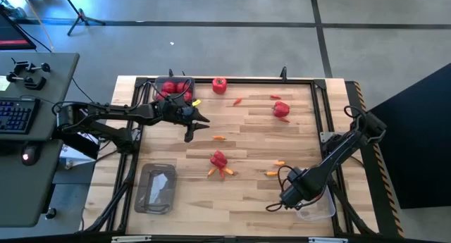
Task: Sort produce into baskets
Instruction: Adjust the red bell pepper in the transparent bin, then put the red bell pepper into the transparent bin
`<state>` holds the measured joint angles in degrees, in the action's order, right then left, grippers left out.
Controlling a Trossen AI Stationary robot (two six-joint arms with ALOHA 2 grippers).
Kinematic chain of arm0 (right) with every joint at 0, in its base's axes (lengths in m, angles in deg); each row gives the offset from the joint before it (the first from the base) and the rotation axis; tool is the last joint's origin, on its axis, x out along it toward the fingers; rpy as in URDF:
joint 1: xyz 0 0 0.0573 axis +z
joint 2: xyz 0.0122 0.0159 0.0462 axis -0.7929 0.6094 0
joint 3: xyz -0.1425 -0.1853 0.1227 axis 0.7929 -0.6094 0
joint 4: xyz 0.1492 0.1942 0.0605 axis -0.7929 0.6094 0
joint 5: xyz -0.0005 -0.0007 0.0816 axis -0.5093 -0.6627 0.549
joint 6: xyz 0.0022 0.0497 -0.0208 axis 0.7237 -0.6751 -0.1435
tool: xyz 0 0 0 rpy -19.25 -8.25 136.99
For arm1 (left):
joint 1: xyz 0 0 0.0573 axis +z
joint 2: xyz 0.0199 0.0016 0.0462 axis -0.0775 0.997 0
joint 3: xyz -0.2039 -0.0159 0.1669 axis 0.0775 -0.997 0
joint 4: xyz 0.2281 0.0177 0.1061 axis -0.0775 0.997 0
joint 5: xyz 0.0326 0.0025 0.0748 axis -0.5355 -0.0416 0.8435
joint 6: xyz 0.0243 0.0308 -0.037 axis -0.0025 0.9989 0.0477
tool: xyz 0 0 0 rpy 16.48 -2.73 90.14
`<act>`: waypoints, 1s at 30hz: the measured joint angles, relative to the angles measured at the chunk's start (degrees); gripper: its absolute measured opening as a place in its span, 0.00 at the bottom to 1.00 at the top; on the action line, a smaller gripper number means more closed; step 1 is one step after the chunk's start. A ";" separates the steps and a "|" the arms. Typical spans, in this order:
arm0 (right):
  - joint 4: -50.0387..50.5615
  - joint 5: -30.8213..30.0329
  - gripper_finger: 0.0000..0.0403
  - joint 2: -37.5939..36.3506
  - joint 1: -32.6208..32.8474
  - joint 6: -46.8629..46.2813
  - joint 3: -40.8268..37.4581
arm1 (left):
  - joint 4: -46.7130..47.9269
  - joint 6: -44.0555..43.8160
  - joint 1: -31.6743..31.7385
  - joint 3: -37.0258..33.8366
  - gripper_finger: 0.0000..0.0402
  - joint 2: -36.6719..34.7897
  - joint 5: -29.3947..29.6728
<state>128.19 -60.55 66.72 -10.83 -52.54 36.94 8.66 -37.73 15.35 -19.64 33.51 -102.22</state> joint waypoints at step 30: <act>-36.05 -22.62 0.00 -12.50 -40.63 55.87 -17.15 | -1.22 -5.40 2.45 0.02 0.01 0.00 -0.90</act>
<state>92.14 -83.17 54.22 -51.46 3.33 19.79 7.44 -43.13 17.79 -19.62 33.51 -103.12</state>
